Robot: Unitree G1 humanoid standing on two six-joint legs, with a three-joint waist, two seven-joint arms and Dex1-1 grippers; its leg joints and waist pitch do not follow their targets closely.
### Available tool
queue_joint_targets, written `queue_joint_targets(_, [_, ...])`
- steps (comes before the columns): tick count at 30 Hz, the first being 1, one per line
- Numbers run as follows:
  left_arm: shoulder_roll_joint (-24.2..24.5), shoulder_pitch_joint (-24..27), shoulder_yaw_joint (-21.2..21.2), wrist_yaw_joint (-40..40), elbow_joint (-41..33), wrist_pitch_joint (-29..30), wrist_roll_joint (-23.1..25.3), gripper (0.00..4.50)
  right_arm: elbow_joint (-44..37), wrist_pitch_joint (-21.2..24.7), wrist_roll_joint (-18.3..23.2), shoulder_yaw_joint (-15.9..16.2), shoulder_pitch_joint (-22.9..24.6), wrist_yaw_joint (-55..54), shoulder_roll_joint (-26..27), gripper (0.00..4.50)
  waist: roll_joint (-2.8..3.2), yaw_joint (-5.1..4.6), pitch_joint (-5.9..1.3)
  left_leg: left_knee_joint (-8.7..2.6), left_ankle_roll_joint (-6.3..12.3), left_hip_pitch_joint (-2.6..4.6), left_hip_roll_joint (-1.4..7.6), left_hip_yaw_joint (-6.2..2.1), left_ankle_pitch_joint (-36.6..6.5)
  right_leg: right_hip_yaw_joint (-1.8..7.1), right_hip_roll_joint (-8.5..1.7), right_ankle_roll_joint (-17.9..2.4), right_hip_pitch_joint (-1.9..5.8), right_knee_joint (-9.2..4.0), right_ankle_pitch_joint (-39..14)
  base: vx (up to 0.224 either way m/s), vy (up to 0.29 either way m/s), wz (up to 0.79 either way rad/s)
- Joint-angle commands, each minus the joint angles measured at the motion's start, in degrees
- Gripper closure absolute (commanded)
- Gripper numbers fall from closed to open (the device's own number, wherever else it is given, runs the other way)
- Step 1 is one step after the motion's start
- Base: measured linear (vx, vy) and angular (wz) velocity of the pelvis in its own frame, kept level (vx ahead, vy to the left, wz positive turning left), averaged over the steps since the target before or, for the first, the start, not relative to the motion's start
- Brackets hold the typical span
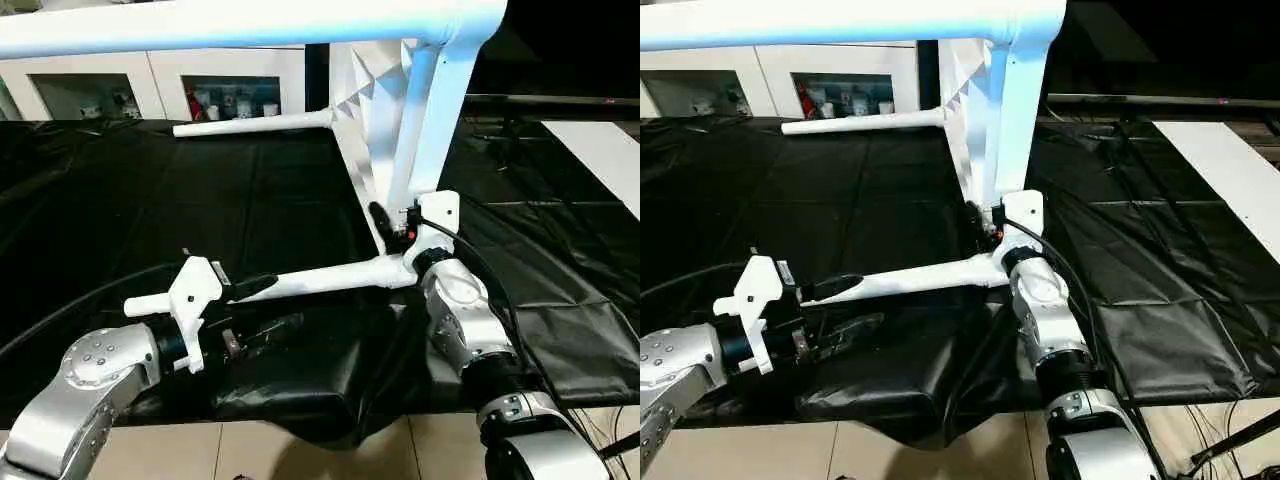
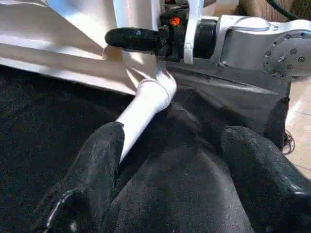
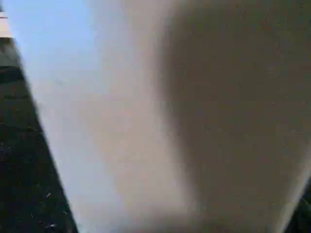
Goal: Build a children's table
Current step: Flip table
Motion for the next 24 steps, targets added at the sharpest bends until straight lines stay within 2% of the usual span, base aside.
queue_joint_targets(1, [-0.1,-0.2,0.8,0.1,-0.8,-0.2,0.4,0.92,0.8,-1.0,-0.4,0.3,-1.4,0.6,0.3,1.86,0.67,0.09,-2.63,-4.77,-2.79,1.26,2.31,-1.06,-22.1,1.93,-3.22,-9.0,1.30,-4.78,-16.1,0.000,0.000,0.00])
queue_joint_targets(7, [-0.1,-0.4,0.8,0.2,-1.0,0.0,0.5,0.92,2.0,-2.9,-1.6,0.6,-1.8,1.3,0.1,2.36,0.61,0.02,-2.58,-4.78,-2.62,1.21,2.33,-1.08,-22.3,1.94,-3.25,-8.9,1.26,-4.84,-16.9,0.000,0.000,0.00])
queue_joint_targets(12, [0.4,-2.1,1.0,0.2,-0.5,-3.5,3.3,0.43,2.8,-3.2,-2.0,0.3,-2.1,0.9,-0.3,2.52,0.44,-0.02,-2.52,-4.80,-2.42,1.20,2.36,-1.10,-22.6,1.96,-3.28,-8.6,1.24,-5.06,-17.9,0.000,0.000,0.00])
queue_joint_targets(14, [0.9,-3.6,0.6,1.1,-0.1,-7.2,6.9,0.12,3.0,-3.4,-2.0,0.2,-2.1,0.9,-0.4,2.54,0.60,0.09,-2.54,-4.79,-2.52,1.27,2.40,-1.16,-22.7,1.99,-3.37,-8.2,1.21,-5.10,-18.4,0.000,0.000,0.00])
queue_joint_targets(16, [1.1,-4.5,0.7,1.7,-0.2,-9.1,8.7,0.07,3.4,-3.8,-2.1,0.1,-2.3,0.9,-0.4,2.54,0.61,0.11,-2.61,-4.82,-2.61,1.19,2.42,-1.21,-22.3,1.97,-3.39,-8.3,1.32,-4.97,-17.5,0.000,0.000,0.00])
queue_joint_targets(17, [1.7,-5.7,0.8,4.2,0.4,-13.1,13.4,0.03,3.7,-4.2,-2.3,0.1,-2.4,0.7,-0.5,2.55,0.89,0.04,-2.66,-4.75,-2.65,1.15,2.45,-1.21,-22.1,1.95,-3.39,-8.7,1.35,-4.87,-16.0,0.000,0.000,0.00])
queue_joint_targets(18, [1.7,-6.2,1.0,6.0,0.9,-15.0,15.7,0.01,3.7,-4.2,-2.5,0.0,-2.4,0.4,-0.5,2.55,0.98,0.01,-2.66,-4.78,-2.55,1.13,2.48,-1.21,-22.2,1.95,-3.38,-8.8,1.36,-4.91,-15.7,0.000,0.000,0.00])
queue_joint_targets(21, [1.6,-6.9,1.4,8.2,1.4,-16.9,18.1,0.00,3.6,-4.3,-2.7,0.0,-2.4,-0.1,-0.5,2.55,0.78,0.00,-2.66,-4.68,-2.32,1.09,2.42,-1.18,-22.0,1.92,-3.44,-8.9,1.46,-4.85,-16.2,0.000,0.000,0.00])
queue_joint_targets(23, [0.7,-7.9,1.7,13.9,1.4,-17.6,23.0,0.00,3.0,-4.4,-3.1,-0.1,-2.4,-0.6,-0.8,2.55,1.07,-0.06,-2.67,-4.65,-2.23,1.03,2.54,-1.18,-21.5,1.91,-3.39,-9.3,1.43,-4.77,-15.2,0.000,0.000,0.00])
queue_joint_targets(24, [0.0,-8.8,2.5,16.8,1.5,-20.7,25.7,0.00,2.3,-4.4,-3.6,0.0,-2.3,-0.9,-1.0,2.55,1.02,-0.03,-2.68,-4.58,-2.20,1.06,2.51,-1.14,-21.4,1.91,-3.38,-9.4,1.41,-4.81,-15.1,0.000,0.000,0.00])
